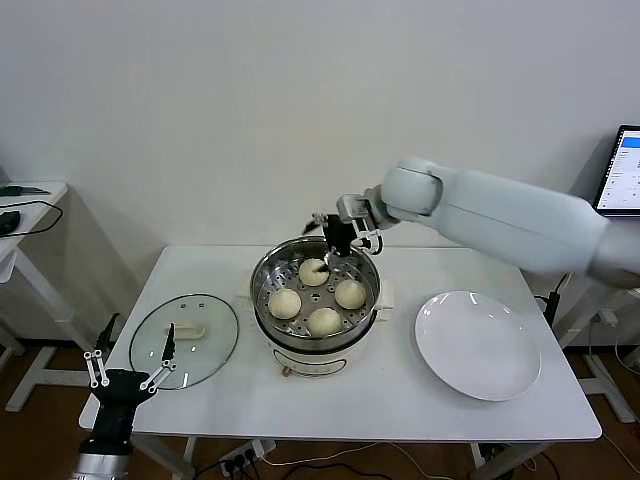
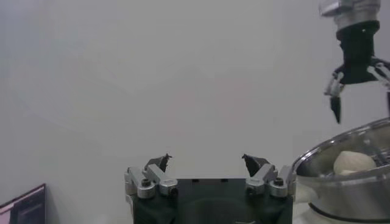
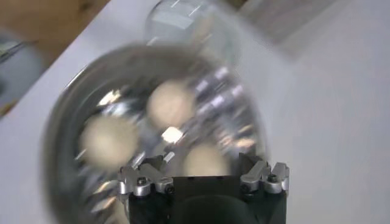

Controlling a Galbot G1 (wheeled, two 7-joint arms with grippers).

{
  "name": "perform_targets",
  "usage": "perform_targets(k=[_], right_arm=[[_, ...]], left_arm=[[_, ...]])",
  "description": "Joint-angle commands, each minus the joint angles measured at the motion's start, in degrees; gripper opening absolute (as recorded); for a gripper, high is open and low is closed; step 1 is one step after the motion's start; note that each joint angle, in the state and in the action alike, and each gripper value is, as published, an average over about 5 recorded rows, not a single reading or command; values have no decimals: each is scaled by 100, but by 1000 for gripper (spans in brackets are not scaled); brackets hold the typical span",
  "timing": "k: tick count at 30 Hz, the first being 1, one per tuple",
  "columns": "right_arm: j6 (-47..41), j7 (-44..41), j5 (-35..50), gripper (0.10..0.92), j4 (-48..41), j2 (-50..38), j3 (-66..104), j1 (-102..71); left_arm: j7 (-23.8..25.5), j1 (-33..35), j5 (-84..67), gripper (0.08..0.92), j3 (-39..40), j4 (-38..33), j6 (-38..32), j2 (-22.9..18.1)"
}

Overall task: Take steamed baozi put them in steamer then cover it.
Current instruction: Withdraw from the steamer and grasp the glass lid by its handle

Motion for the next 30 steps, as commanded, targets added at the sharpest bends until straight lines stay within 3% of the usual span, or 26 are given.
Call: perform_targets(k=[1,8,15,22,30], right_arm=[[993,4721,754,823,1087,-1573,3058,-2762],[1691,4536,323,823,1080,-1721,6268,-6154],[2352,4292,-339,823,884,-712,8192,-8501],[2724,4027,-744,823,807,645,9156,-9659],[2991,3865,-965,823,902,1293,9401,-10219]], left_arm=[[-465,-434,770,823,118,-153,792,224],[-863,-667,1275,823,344,59,936,387],[-675,-718,1655,823,321,416,1032,461],[-616,-903,2683,823,343,1488,1068,643],[-953,-1281,4164,823,568,2864,778,732]])
